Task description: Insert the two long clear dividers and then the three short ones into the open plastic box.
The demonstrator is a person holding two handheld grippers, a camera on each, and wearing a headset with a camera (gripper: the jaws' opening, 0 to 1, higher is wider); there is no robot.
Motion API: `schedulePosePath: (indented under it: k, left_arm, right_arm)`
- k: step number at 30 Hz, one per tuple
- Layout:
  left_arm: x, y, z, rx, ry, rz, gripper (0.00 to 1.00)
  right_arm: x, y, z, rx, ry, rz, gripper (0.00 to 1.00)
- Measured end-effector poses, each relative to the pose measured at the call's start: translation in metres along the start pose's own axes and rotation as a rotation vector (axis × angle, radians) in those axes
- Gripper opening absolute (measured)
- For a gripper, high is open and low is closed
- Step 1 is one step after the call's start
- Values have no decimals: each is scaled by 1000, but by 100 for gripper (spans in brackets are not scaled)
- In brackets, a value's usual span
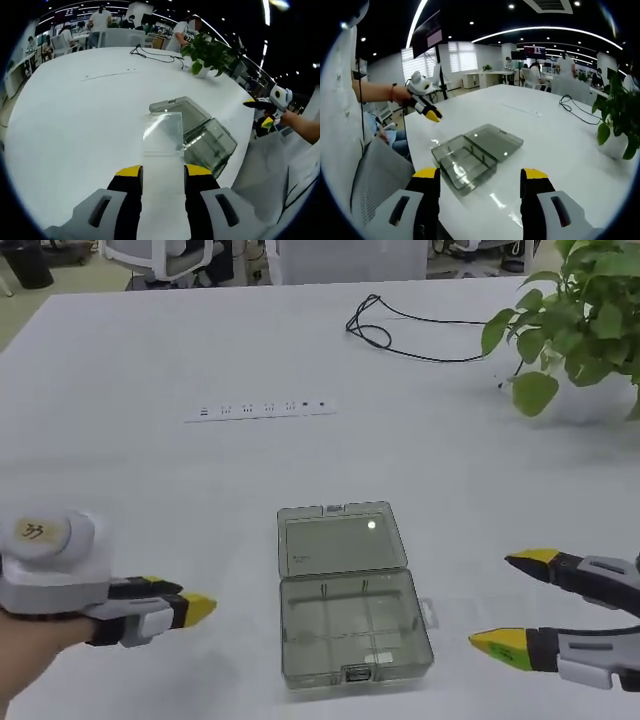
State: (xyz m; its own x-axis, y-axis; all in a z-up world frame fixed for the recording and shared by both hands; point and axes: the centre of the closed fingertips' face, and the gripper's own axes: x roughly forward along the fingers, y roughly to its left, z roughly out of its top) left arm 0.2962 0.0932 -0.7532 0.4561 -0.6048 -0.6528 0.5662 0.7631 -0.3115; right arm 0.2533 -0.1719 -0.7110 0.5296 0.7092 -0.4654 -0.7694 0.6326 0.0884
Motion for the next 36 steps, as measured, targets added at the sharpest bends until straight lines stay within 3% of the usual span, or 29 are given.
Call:
schedulePosePath:
  k: [8, 11, 13, 17, 22, 31, 36]
  left_arm:
    - [2, -45, 35, -28, -141, -82, 31]
    - [3, -63, 49, -52, -196, -115, 31]
    - [4, -71, 54, -60, -216, -124, 31]
    - [5, -89, 65, -54, -254, -147, 31]
    - [9, -112, 76, -42, -292, -175, 31]
    - [13, -134, 85, 24, -313, -199, 31]
    - [13, -140, 88, 49, -322, -210, 31]
  right_arm:
    - [5, 4, 45, 44, -111, -41, 52]
    - [8, 8, 71, 103, -188, -68, 48]
    - [10, 12, 82, 117, -203, -73, 44]
    - [20, 26, 94, 165, -178, -58, 38]
    - [29, 40, 120, 202, -236, -55, 30]
    - [50, 58, 120, 210, -200, -47, 23]
    - [58, 58, 115, 237, -190, -52, 18]
